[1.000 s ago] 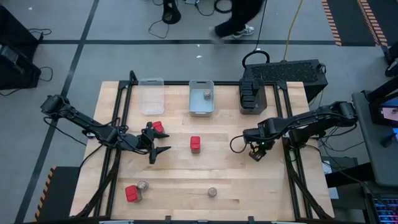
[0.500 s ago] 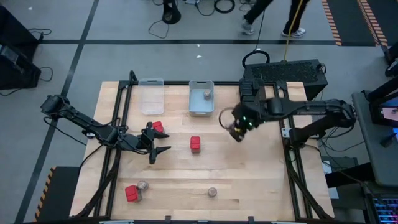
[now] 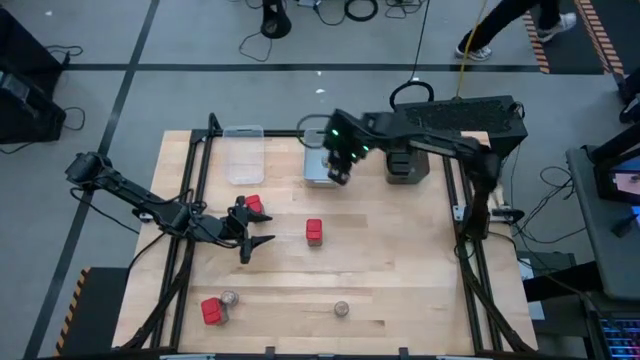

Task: Sort spices by type
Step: Put the right brown seasoning bottle into the light gray bin

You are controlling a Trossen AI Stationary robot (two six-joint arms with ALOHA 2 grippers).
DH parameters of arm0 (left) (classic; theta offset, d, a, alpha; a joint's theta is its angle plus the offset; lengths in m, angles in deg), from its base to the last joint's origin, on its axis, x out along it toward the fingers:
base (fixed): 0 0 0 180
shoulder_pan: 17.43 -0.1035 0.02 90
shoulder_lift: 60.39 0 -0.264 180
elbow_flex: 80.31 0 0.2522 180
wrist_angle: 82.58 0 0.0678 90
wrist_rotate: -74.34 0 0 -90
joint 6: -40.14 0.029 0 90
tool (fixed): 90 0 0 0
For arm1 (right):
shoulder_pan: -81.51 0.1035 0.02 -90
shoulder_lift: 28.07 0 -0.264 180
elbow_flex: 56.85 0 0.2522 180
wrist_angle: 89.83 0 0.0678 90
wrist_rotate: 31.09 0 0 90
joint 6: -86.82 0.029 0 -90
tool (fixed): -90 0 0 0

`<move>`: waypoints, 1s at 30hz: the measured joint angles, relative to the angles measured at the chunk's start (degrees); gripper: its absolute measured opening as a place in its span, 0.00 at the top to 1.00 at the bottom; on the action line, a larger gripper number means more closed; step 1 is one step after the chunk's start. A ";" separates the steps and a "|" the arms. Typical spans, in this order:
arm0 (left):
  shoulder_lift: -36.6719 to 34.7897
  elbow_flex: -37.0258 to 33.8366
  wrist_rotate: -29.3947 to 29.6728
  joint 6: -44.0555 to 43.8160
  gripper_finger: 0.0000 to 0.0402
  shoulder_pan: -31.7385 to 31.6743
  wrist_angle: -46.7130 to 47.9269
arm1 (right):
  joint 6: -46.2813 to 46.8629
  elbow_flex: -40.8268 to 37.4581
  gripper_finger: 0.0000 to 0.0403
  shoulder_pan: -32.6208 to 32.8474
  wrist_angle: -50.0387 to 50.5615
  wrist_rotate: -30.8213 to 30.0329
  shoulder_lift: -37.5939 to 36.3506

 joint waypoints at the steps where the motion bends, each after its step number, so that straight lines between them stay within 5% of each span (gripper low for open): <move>1: 0.00 0.00 0.00 0.00 0.34 0.00 0.00 | -1.17 2.18 0.63 -1.14 0.49 0.01 2.40; 13: 0.00 0.00 0.02 0.22 0.34 0.00 1.99 | -8.52 19.09 0.63 -7.68 11.60 -0.24 23.30; 30: 0.00 0.00 0.02 0.13 0.34 -0.02 2.16 | -11.41 19.42 0.62 -7.91 11.61 -2.19 27.98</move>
